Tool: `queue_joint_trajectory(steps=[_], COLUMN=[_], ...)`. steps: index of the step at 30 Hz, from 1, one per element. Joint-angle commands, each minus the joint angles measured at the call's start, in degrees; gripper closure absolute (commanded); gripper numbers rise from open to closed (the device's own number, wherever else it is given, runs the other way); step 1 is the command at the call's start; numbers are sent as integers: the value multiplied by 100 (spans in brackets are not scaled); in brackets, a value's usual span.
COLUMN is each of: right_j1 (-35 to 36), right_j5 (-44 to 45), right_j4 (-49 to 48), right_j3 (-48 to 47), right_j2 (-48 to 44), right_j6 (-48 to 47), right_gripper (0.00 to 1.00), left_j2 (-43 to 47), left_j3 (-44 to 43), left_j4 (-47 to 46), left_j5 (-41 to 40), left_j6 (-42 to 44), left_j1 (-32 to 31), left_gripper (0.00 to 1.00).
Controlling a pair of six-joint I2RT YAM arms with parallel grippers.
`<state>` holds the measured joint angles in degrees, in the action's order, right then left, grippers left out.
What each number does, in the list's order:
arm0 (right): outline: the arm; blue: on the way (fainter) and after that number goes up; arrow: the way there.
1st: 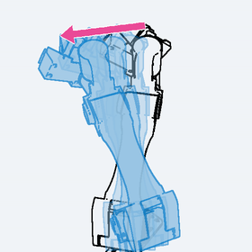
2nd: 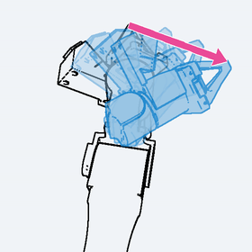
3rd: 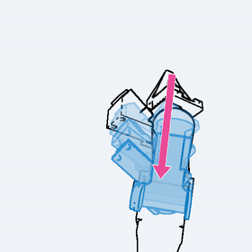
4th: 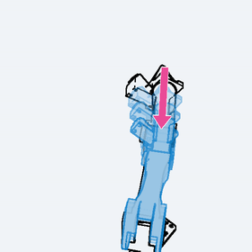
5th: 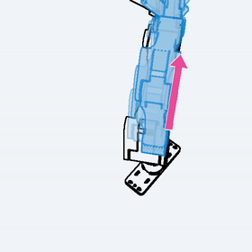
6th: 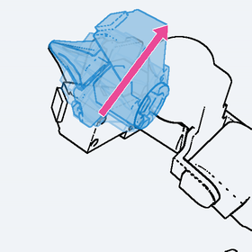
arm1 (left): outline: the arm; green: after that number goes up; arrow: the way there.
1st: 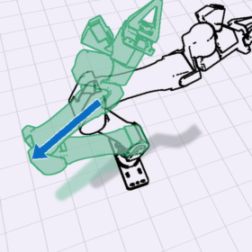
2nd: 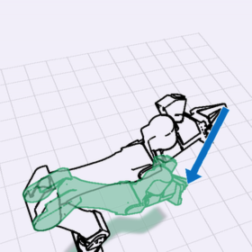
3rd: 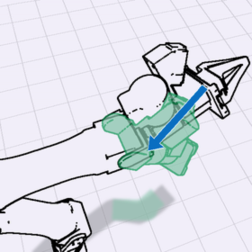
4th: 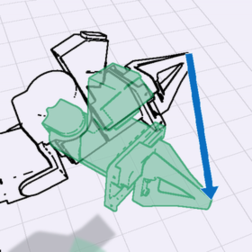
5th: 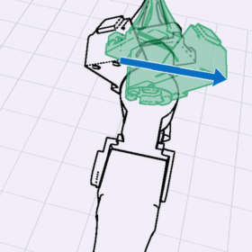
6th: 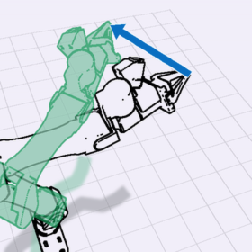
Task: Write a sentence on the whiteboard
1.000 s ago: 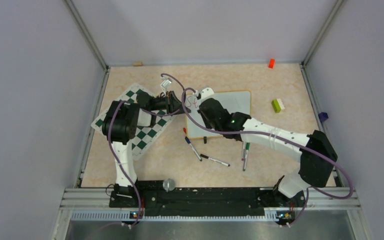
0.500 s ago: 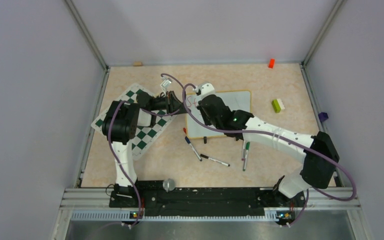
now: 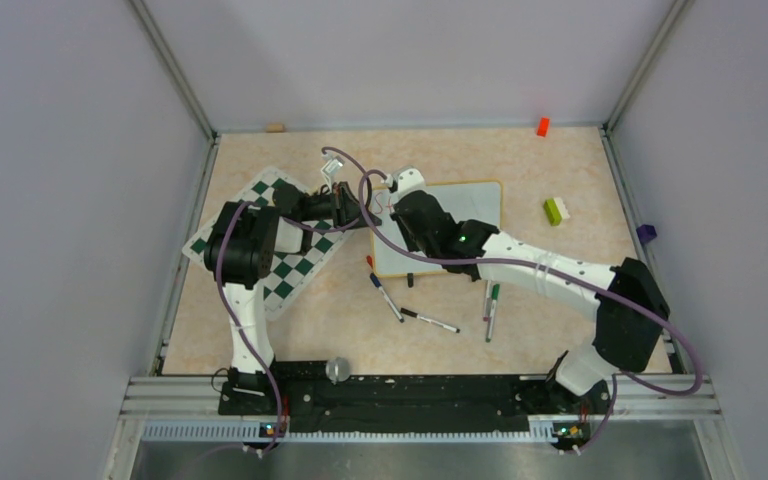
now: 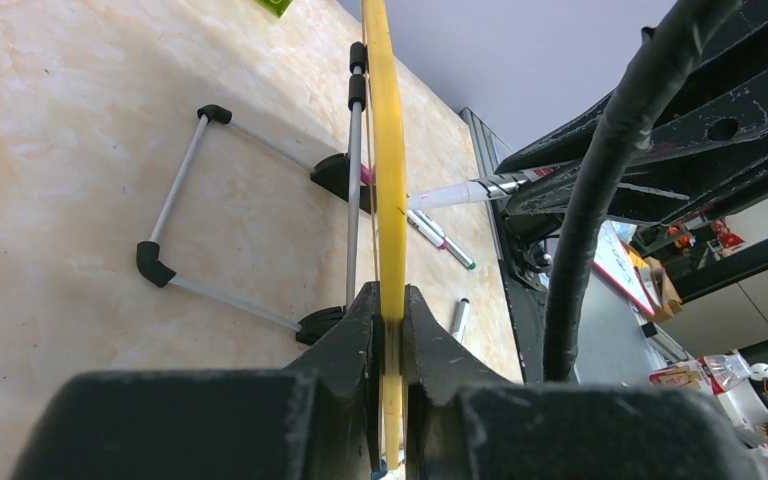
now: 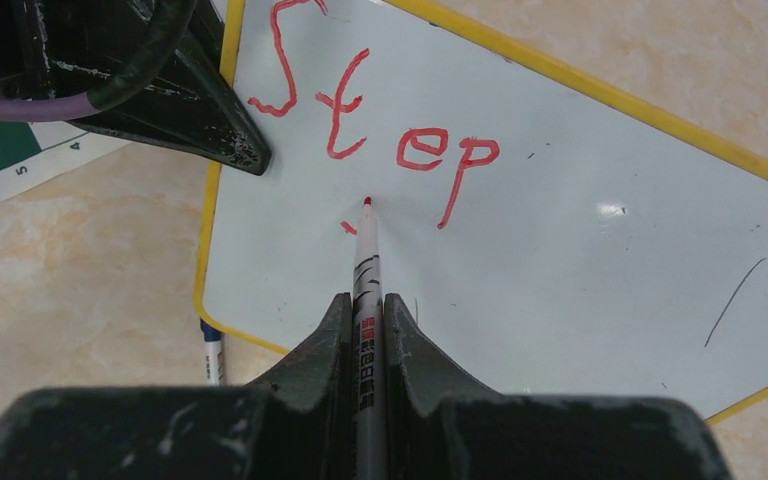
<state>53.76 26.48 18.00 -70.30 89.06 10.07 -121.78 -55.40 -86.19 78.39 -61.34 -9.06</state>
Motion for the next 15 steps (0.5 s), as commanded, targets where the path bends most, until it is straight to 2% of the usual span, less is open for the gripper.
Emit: queue_joint_trajectory(steps=[1,15], right_j1=[-15,-6], right_j5=[80,-218], right_j4=[-182,-95], right_j3=[-87,525], right_j2=[37,-335], right_j6=[-25,169], right_gripper=[100,100], left_j2=[172,154], left_j3=[-112,-120], left_j4=[-662,-662], left_j5=[3,5], left_j6=[-62,-78], left_j1=[-30,-34], left_gripper=[100,100])
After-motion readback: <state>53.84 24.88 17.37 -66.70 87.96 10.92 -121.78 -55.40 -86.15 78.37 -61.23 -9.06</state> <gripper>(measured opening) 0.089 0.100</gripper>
